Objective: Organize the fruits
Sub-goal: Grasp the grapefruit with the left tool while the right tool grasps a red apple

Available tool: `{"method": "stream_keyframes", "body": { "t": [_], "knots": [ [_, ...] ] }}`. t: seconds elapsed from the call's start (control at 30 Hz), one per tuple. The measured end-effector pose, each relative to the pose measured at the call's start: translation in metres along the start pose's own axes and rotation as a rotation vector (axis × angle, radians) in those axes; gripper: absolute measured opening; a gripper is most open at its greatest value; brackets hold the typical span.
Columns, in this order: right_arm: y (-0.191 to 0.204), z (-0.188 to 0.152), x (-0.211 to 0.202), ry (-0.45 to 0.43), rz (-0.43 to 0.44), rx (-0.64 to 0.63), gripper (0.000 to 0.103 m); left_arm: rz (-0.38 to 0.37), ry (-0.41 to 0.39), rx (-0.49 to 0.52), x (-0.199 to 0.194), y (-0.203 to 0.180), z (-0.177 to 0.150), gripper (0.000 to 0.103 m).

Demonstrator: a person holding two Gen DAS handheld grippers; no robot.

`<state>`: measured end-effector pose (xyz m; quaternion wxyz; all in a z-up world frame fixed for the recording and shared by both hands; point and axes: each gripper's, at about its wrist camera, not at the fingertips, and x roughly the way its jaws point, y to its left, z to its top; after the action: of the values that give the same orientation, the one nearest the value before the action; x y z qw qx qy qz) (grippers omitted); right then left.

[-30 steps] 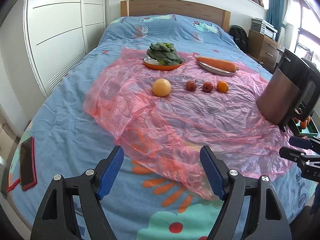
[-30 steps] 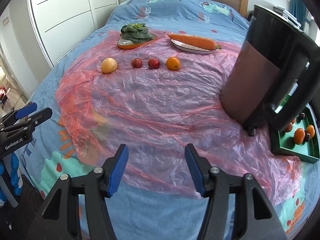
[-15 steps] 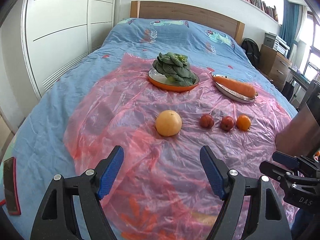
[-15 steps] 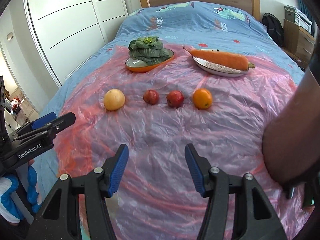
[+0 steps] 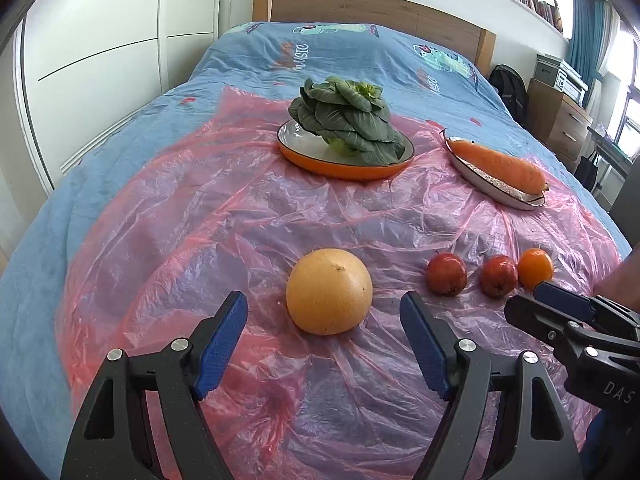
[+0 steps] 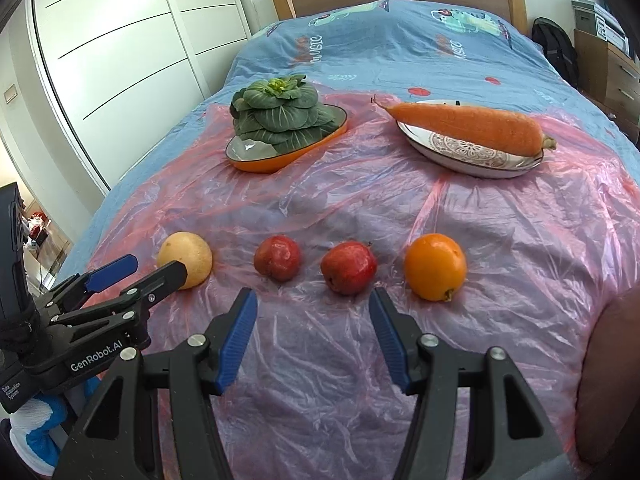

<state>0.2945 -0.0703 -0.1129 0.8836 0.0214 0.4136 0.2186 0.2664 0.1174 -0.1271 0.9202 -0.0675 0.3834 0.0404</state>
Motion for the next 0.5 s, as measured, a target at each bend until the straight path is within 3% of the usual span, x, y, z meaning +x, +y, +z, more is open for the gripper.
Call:
{"method": "stream_keyframes", "body": {
  "t": [0.27,0.5],
  "knots": [
    [-0.004,0.006,0.018,0.005,-0.018,-0.007,0.081,-0.065,0.033,-0.091,0.017,0.018,-0.001,0.074],
    [-0.004,0.009,0.026,0.001,-0.03,-0.014,0.078,-0.081,0.04,-0.096,0.027,0.02,0.0,0.074]
  ]
}}
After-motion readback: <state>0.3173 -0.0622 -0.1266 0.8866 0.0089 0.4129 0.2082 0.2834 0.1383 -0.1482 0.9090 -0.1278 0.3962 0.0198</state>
